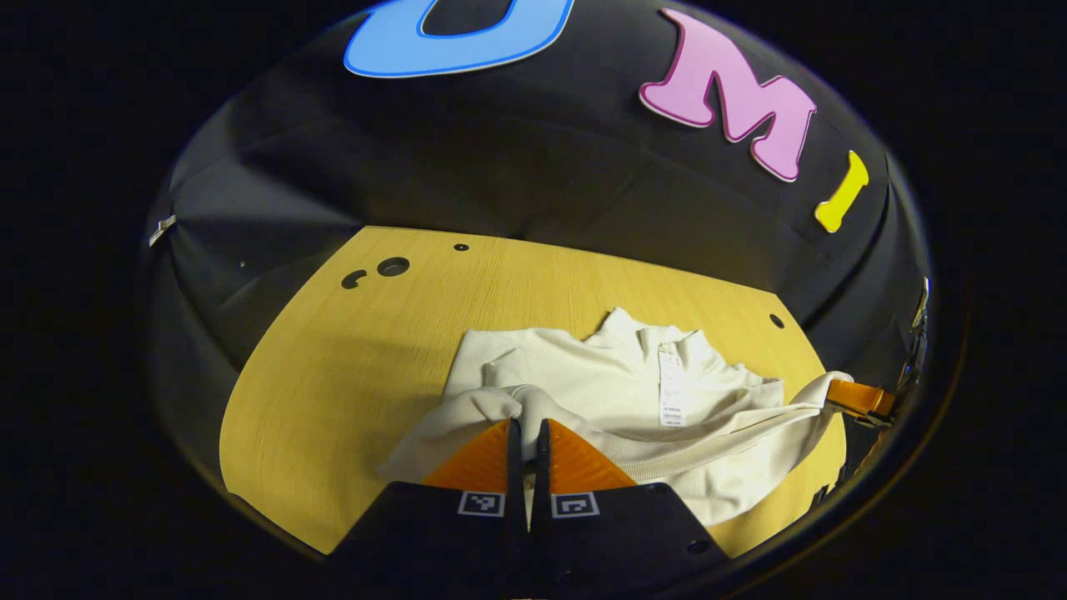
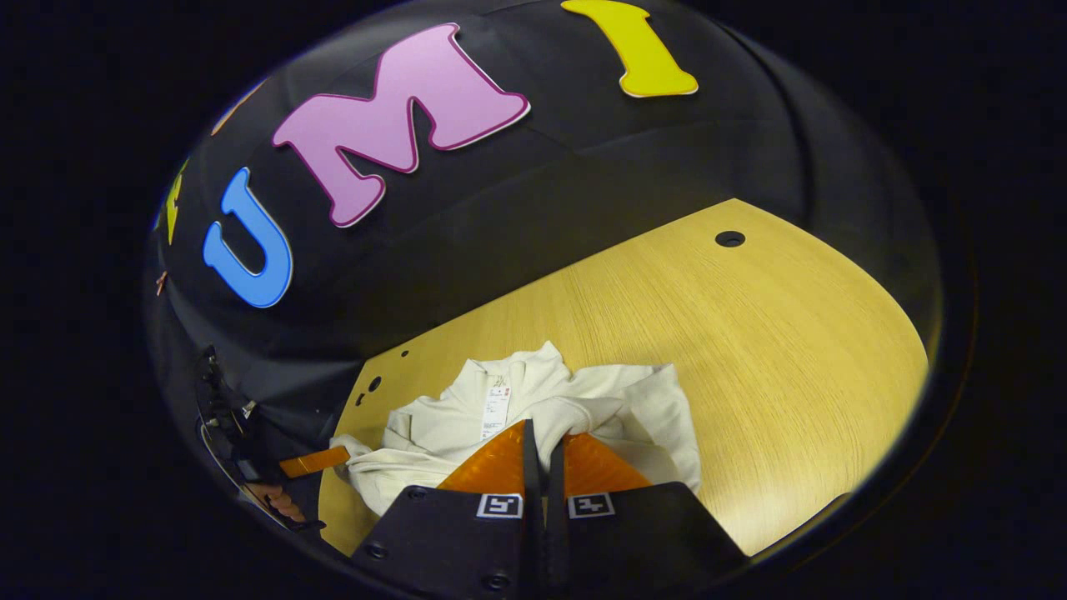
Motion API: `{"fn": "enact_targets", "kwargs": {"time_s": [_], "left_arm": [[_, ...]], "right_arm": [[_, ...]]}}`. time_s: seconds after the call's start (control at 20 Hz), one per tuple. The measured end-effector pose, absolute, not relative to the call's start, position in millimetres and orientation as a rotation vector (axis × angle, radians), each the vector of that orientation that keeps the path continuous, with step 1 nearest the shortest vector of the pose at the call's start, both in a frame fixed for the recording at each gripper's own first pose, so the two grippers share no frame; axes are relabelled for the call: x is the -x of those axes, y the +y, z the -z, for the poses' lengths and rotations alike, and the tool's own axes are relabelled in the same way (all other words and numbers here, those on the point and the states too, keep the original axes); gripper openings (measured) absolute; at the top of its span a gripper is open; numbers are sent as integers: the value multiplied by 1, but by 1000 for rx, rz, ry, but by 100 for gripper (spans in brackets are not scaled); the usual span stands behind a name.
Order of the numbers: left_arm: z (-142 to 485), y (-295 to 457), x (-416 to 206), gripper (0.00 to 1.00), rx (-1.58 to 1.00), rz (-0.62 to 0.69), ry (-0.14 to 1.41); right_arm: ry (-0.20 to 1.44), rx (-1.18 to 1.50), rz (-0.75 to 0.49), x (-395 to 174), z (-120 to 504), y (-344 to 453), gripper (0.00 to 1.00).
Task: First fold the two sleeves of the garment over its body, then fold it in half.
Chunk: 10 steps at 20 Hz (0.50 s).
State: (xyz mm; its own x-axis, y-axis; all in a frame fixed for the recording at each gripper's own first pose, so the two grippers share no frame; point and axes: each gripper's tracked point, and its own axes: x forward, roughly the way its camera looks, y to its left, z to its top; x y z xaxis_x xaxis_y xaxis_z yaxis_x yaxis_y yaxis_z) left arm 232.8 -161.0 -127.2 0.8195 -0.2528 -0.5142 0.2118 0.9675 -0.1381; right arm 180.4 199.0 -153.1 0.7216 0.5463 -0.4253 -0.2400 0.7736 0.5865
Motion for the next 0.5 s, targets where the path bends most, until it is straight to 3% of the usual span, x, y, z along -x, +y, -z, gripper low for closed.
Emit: {"fn": "enact_targets", "kwargs": {"time_s": [0.35,0.4,0.5], "left_arm": [[167,-172,-282,6,46,198,643],[173,-173,-285,1,35,192,656],[180,-174,-290,6,43,185,680]], "right_arm": [[726,-521,-424,-217,207,205,5],[738,-515,-418,-220,214,206,5],[762,-490,-409,-225,230,205,5]]}}
